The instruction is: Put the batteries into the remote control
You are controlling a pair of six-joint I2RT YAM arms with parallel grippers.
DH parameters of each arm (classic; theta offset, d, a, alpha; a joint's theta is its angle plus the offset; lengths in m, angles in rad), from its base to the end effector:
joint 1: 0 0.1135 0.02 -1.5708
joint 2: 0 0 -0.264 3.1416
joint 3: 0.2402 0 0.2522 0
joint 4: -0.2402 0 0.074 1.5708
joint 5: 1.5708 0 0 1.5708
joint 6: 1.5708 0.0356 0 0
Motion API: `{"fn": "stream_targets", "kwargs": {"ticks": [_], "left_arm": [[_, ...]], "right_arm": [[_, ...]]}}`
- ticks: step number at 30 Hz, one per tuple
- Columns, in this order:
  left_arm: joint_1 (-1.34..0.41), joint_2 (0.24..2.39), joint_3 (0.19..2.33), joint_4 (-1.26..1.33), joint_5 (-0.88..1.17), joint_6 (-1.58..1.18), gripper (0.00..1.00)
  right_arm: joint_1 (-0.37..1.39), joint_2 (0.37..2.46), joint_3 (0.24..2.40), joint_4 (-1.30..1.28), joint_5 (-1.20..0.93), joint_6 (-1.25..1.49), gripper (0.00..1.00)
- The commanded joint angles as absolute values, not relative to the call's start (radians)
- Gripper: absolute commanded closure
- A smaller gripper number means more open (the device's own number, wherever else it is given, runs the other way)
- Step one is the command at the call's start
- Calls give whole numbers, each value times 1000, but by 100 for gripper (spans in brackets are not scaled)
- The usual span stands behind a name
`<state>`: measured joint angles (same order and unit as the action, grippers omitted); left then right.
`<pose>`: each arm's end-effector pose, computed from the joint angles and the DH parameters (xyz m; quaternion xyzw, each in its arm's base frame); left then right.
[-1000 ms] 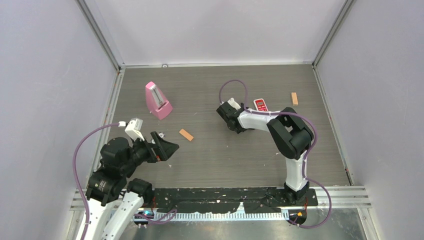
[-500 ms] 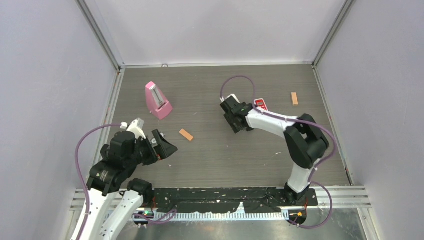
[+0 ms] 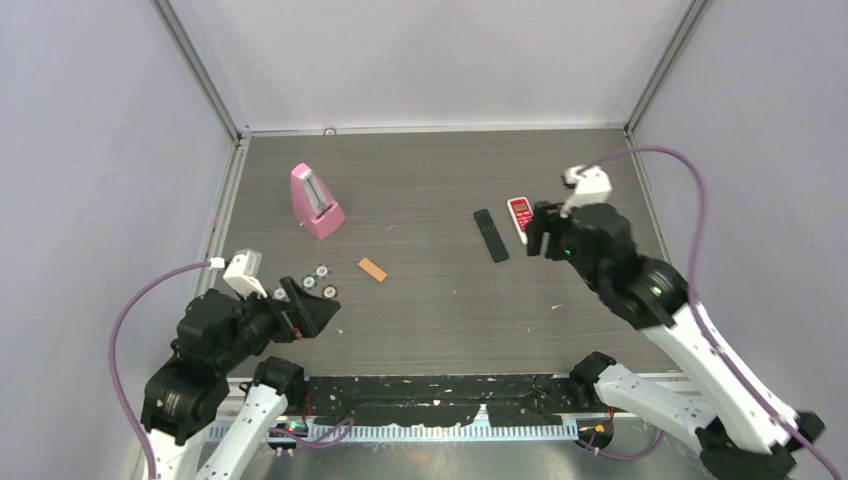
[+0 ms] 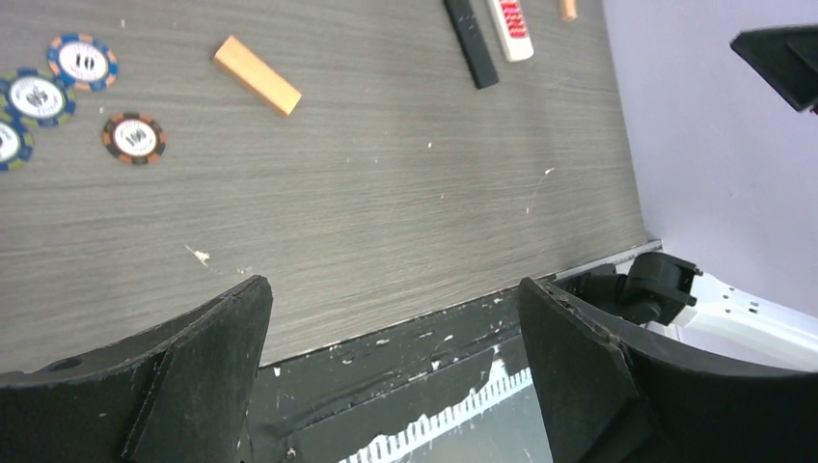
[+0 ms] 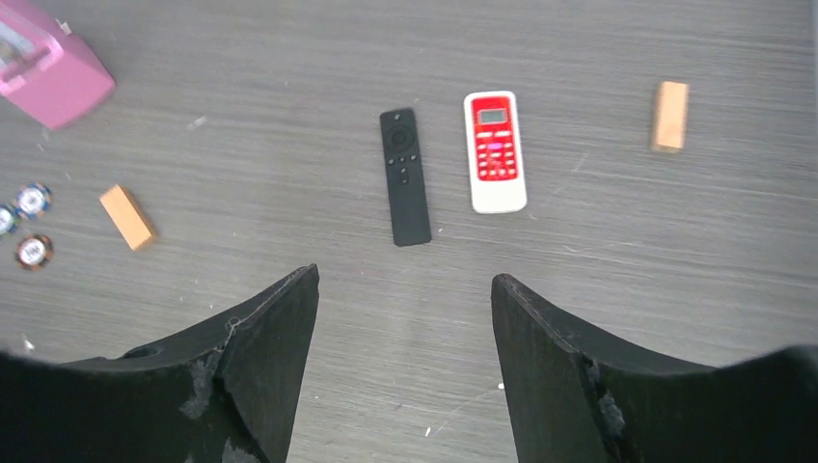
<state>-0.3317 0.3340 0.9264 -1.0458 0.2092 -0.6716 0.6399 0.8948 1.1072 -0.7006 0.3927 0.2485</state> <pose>0.0337 -0.0194 0.3389 -0.0881 0.8405 -0.3311 0.4197 0.1493 0.0942 0.3796 -0.0648 0.8441 0.0662 0.5282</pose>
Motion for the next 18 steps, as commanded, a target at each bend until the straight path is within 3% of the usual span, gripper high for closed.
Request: {"fn": "stream_targets", "kwargs": {"ticks": [1,6,10,11,18], "left_arm": [[-330,272,1014,-1018,217,-590,0],[-330,231,1093,-1084,145,-555,0],[-330,235,1149,-1130,125,-529,0],[-330,234,1158,-1136,119,-527,0],[-330,211,1172,-1155,83,-517,0]], "right_arm": [[639,663,1157,-897,518,321,28],[640,442,1254,-992,548,355,22],[639,334,1337,-1060,563,382,9],[639,327,1351,-1082,568,386,0],[640,332,1428,-1120,552,393,5]]}}
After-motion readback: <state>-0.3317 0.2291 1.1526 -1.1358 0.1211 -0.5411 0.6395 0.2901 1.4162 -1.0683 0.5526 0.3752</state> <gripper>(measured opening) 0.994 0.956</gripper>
